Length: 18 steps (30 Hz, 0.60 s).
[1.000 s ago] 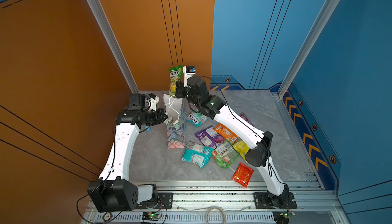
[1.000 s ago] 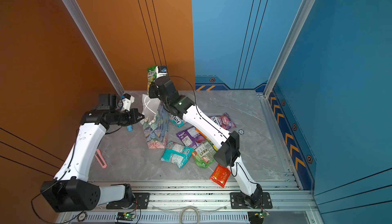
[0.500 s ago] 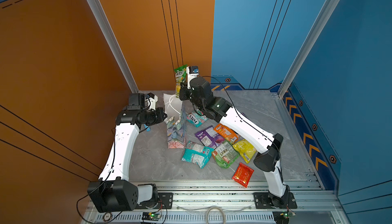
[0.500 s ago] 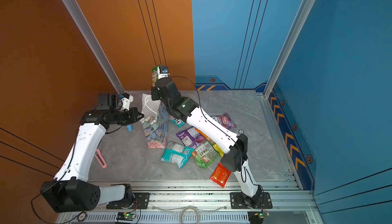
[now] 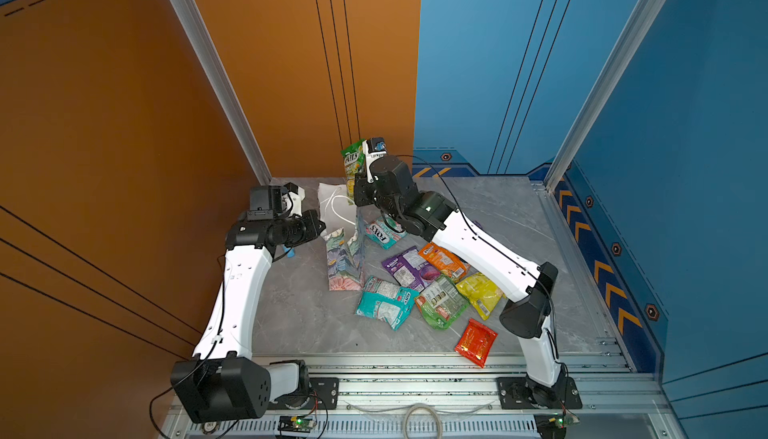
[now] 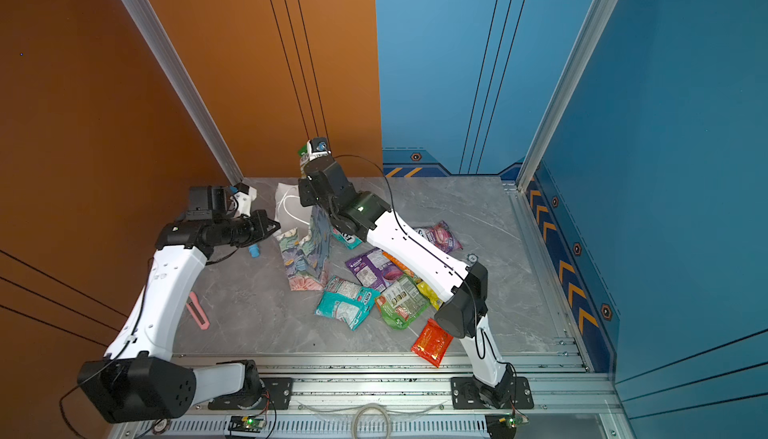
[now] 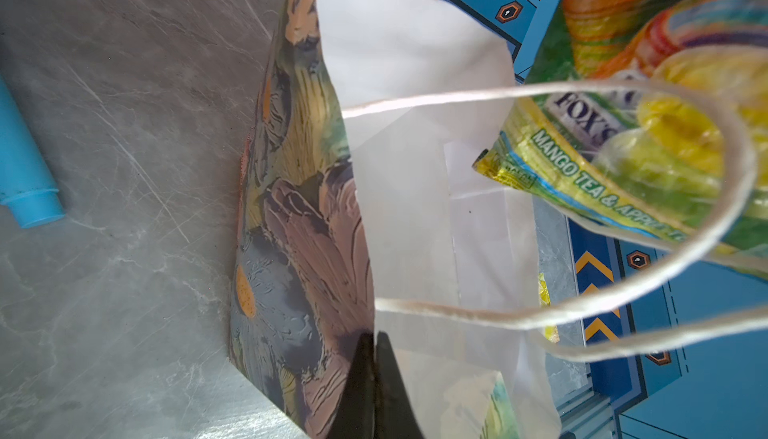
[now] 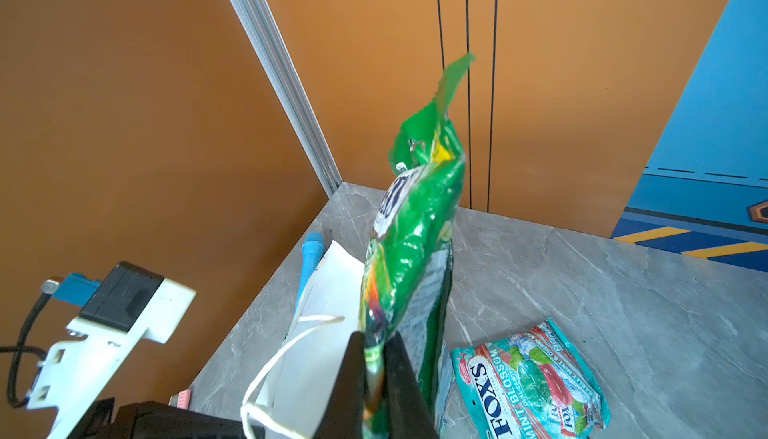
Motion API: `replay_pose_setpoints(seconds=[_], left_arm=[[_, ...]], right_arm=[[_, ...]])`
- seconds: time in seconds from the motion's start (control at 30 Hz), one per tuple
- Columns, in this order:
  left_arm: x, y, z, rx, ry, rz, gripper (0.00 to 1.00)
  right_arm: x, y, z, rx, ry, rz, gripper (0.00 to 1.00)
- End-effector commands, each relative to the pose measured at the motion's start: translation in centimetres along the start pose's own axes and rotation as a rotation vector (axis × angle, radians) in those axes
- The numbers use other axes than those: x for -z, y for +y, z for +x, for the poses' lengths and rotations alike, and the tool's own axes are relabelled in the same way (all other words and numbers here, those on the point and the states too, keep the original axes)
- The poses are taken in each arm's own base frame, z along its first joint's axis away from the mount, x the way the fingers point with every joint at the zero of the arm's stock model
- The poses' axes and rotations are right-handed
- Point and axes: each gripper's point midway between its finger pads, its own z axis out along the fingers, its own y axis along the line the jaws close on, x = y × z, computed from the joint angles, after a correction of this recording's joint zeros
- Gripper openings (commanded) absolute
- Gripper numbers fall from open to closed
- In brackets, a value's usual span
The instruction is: Place the snacks into the paper bag
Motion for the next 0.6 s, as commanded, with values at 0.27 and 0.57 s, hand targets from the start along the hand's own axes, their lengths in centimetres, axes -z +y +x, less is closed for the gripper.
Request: replay_pose_setpoints(seconds=[0.27,0.57], left_arm=[[0.5,0.1,-0.3,0.009,-0.034,0.004,0.00],[0.4,0.1,-0.2,0.013,-0.034,0.017,0.00]], right_arm=[[3.2,3.5,-1.8,0.009,-0.006,-0.119,0.00],[0.9,4.7,-0.7,0.002,0.012,-0.125,0.00]])
